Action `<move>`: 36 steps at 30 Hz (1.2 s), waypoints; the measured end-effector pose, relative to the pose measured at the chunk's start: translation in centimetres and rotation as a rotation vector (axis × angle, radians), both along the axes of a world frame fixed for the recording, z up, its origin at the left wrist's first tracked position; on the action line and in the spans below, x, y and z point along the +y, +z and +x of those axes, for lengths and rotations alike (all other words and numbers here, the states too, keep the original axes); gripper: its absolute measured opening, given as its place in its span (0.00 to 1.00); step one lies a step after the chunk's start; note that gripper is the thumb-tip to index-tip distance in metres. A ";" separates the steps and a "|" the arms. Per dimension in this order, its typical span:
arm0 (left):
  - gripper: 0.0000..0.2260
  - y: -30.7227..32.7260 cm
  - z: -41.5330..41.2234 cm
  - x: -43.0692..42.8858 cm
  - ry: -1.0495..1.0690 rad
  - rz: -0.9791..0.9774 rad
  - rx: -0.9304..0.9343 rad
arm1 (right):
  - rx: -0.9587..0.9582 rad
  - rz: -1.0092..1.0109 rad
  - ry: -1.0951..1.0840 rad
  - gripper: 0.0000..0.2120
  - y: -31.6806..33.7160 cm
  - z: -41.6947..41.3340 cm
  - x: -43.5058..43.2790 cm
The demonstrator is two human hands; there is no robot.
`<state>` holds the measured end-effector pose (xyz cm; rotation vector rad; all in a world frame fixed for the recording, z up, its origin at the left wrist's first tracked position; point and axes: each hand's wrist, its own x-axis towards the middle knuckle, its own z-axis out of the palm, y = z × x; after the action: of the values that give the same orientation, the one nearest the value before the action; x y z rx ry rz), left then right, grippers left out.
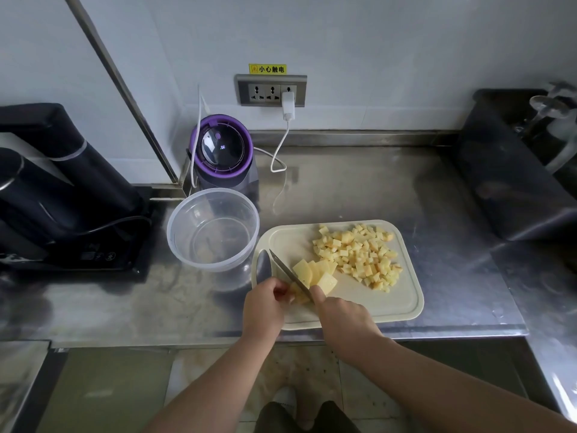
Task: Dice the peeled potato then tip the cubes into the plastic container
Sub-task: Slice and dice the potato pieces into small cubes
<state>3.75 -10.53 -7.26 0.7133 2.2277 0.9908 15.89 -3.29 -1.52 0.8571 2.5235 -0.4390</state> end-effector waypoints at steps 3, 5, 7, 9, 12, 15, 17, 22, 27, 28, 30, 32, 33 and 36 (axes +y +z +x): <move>0.03 -0.1 0.0 0.0 -0.001 0.004 0.017 | 0.014 -0.014 -0.047 0.28 -0.5 -0.1 0.3; 0.03 -0.2 0.0 -0.1 -0.001 0.009 0.013 | 0.049 -0.042 -0.107 0.29 -0.5 0.4 0.5; 0.04 -0.3 -0.1 -0.2 -0.001 0.007 0.000 | 0.092 -0.049 -0.147 0.28 -0.4 0.9 0.5; 0.04 -0.3 -0.2 -0.3 0.002 0.005 -0.006 | 0.115 -0.041 -0.151 0.27 0.1 1.2 0.4; 0.06 -0.5 -0.3 -0.4 0.011 0.022 -0.016 | 0.112 -0.007 -0.115 0.28 0.7 1.3 0.2; 0.04 -0.5 -0.3 -0.4 0.033 0.042 -0.040 | 0.088 0.003 -0.088 0.29 1.1 1.1 -0.2; 0.04 -0.4 -0.1 -0.4 0.034 0.045 -0.049 | 0.084 -0.004 -0.085 0.30 1.2 1.1 -0.5; 0.01 -0.4 -0.2 -0.3 0.002 0.039 0.006 | 0.069 -0.006 -0.089 0.32 1.4 0.9 -0.7; 0.01 -0.6 -0.2 -0.3 -0.001 0.038 0.024 | 0.022 0.039 -0.045 0.32 1.1 0.7 -1.1; 0.01 -0.6 -0.2 -0.3 0.000 0.037 0.027 | 0.016 0.053 -0.033 0.32 0.9 0.7 -1.1; 0.01 -0.7 -0.2 -0.3 0.006 0.034 0.029 | 0.005 0.062 -0.025 0.31 0.4 0.5 -1.2; 0.02 -0.8 -0.2 -0.3 0.007 0.033 0.028 | -0.005 0.055 -0.030 0.31 -0.2 0.0 -1.3; 0.03 -0.8 -0.2 -0.3 0.005 0.031 0.027 | -0.006 0.050 -0.035 0.30 -0.5 -0.1 -1.3; 0.03 -0.7 -0.3 -0.4 0.001 0.025 0.040 | -0.003 0.019 -0.067 0.28 -0.8 -0.3 -0.9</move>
<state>3.48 -10.89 -7.99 0.7491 2.2544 1.0151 15.56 -4.18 -2.37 0.9504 2.5063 -0.4357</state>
